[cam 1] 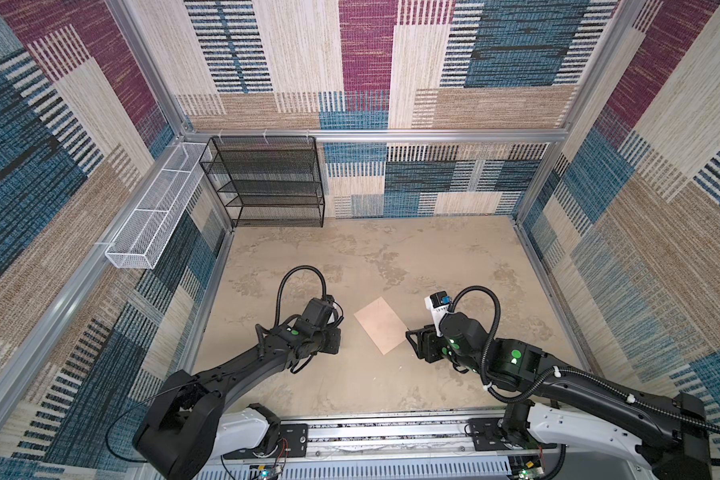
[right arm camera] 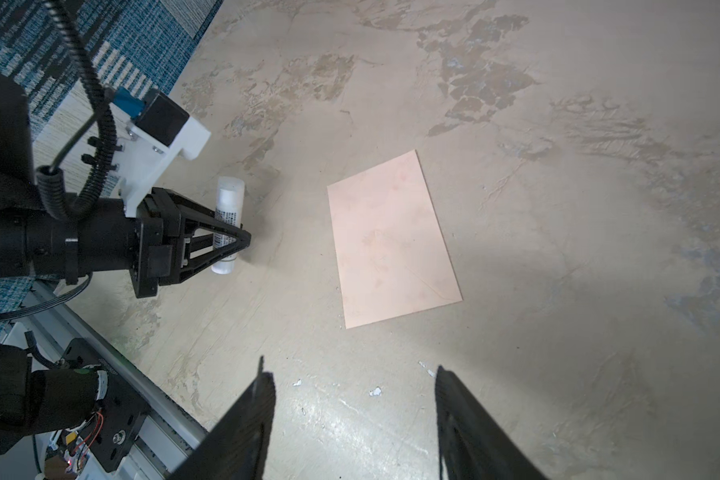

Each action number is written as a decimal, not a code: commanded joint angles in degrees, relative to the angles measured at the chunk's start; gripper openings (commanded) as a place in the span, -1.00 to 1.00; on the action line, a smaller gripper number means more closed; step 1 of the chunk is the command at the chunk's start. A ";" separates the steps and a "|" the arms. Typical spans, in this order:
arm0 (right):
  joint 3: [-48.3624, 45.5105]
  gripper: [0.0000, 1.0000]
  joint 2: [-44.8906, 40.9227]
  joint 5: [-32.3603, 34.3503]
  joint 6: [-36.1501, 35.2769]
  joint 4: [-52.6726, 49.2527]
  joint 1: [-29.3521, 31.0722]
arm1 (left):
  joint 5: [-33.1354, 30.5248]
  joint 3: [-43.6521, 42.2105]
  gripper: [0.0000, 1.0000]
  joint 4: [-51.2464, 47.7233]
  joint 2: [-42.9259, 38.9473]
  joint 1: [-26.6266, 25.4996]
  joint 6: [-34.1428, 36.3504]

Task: Place the letter into the envelope and seal it

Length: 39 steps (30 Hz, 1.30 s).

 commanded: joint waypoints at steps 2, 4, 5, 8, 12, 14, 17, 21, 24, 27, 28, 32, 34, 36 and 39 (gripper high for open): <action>-0.45 0.29 0.10 0.33 1.37 2.40 -0.01 | 0.10 1.33 -0.92 -0.81 3.97 0.66 -2.11; -0.93 0.29 0.04 0.33 1.61 2.62 -0.15 | 0.10 1.60 -0.88 -0.73 5.32 0.95 -2.23; -1.13 0.29 -0.08 0.34 1.68 2.75 -0.15 | 0.19 1.72 -0.83 -0.68 6.12 1.03 -2.23; -1.62 0.29 -0.24 0.34 1.82 2.92 -0.17 | 0.41 2.29 -0.65 -0.93 8.40 1.38 -2.38; -1.95 0.29 -0.72 0.56 1.77 2.58 -0.24 | 0.63 2.98 -0.32 -1.93 9.63 1.59 -3.06; -2.04 0.29 -1.32 1.06 1.64 2.32 -0.33 | 0.95 3.16 -0.17 -2.25 9.17 1.56 -3.35; -2.04 0.29 -2.05 1.75 1.31 2.22 -0.56 | 1.23 3.75 -0.02 -3.07 7.73 1.63 -3.53; -1.91 0.29 -2.41 3.08 0.22 2.40 -1.20 | 1.22 4.87 0.10 -4.32 4.83 1.66 -3.60; -1.35 0.29 -2.00 4.46 -0.87 2.60 -2.37 | 1.02 6.13 0.15 -5.69 1.97 1.68 -3.13; -0.82 0.29 -1.76 7.12 -2.72 3.85 -3.86 | 0.74 7.84 0.19 -6.79 -1.25 1.68 -2.28; -0.71 0.29 -1.71 8.53 -3.61 4.57 -4.46 | 0.64 8.49 0.21 -7.11 -2.48 1.65 -1.91; -1.47 0.30 -2.63 16.23 -9.02 10.38 -6.12 | -2.02 11.25 0.27 -8.38 -6.92 1.82 0.05; -3.09 0.30 -3.44 20.16 -13.27 15.69 -6.71 | -4.38 11.97 0.30 -8.36 -8.94 2.28 1.43; -5.28 0.32 -4.38 22.88 -18.89 22.13 -7.95 | -6.62 11.97 0.33 -7.37 -10.82 3.10 2.94; -10.22 0.35 -5.91 25.04 -28.86 34.48 -11.30 | -9.10 10.41 0.37 -4.01 -14.05 6.00 4.98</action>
